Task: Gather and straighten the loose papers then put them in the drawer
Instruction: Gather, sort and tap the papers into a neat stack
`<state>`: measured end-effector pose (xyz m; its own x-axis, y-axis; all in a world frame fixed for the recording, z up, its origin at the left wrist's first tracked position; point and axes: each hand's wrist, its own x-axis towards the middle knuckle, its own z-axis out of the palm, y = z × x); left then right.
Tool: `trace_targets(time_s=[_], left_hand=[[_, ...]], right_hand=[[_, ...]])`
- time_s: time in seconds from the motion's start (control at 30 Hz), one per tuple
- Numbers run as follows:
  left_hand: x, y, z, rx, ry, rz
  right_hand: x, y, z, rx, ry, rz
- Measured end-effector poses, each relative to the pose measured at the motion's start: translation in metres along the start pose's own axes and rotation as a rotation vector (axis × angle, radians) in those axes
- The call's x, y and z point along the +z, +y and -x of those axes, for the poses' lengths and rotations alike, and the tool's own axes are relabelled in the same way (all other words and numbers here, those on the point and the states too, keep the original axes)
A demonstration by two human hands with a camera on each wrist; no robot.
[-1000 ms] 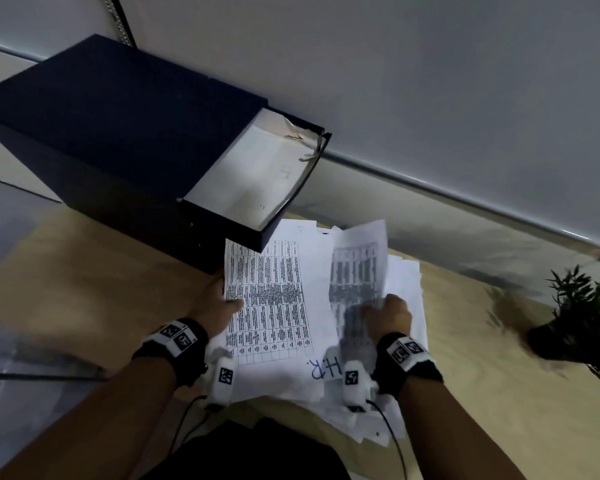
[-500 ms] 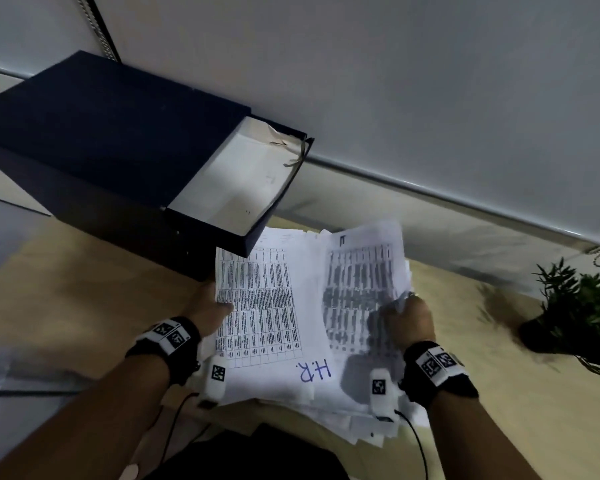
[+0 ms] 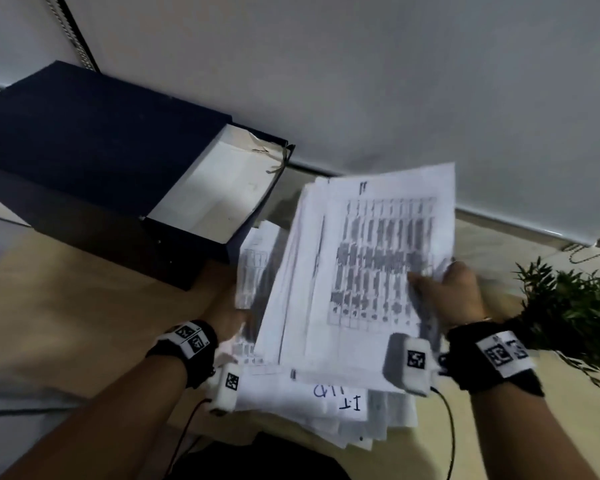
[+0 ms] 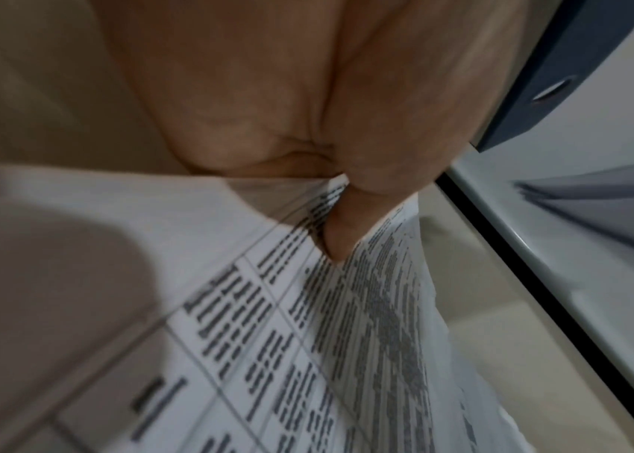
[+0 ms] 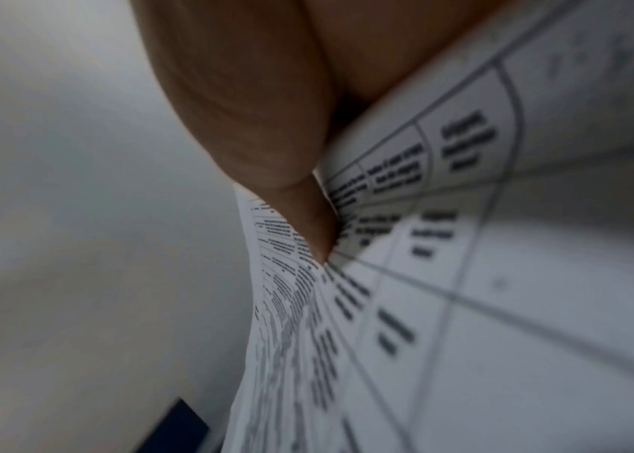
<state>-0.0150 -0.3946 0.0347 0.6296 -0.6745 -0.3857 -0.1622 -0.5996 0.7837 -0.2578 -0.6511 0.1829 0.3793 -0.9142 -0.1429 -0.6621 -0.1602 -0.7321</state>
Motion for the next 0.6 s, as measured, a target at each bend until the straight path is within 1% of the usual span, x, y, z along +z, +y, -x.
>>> trace_targets(time_s=[0.03,0.07,0.13,0.2,0.3,0.37,0.43,0.47,0.53,0.57,0.6], left_hand=[[0.006,0.000,0.000,-0.004,-0.037,0.072],[0.010,0.001,0.001,-0.030,-0.041,0.136],[0.018,0.006,0.000,-0.094,-0.025,0.195],[0.025,0.015,0.000,-0.179,0.013,0.143],[0.039,0.024,-0.006,-0.271,0.064,0.038],[0.046,0.028,-0.008,-0.300,0.068,-0.052],[0.046,0.031,-0.008,-0.275,0.065,-0.122],[0.044,0.033,-0.005,-0.253,0.071,-0.133],[0.039,0.037,0.002,-0.175,0.098,-0.079],[0.035,0.037,0.006,-0.129,0.110,-0.038],[0.030,0.040,0.012,-0.068,0.118,-0.002]], right_hand=[[0.020,0.014,0.000,0.059,-0.065,0.007],[0.040,0.025,0.000,0.130,-0.123,0.002],[0.081,0.055,-0.003,0.200,-0.227,0.025],[0.112,0.074,-0.001,0.196,-0.291,0.156],[0.139,0.078,0.005,0.137,-0.257,0.262],[0.150,0.077,0.010,0.085,-0.275,0.300],[0.154,0.082,0.009,0.023,-0.324,0.361],[0.151,0.086,0.009,0.020,-0.349,0.405],[0.139,0.098,0.006,0.012,-0.352,0.473],[0.132,0.102,0.006,-0.019,-0.323,0.469],[0.124,0.105,0.005,-0.017,-0.289,0.401]])
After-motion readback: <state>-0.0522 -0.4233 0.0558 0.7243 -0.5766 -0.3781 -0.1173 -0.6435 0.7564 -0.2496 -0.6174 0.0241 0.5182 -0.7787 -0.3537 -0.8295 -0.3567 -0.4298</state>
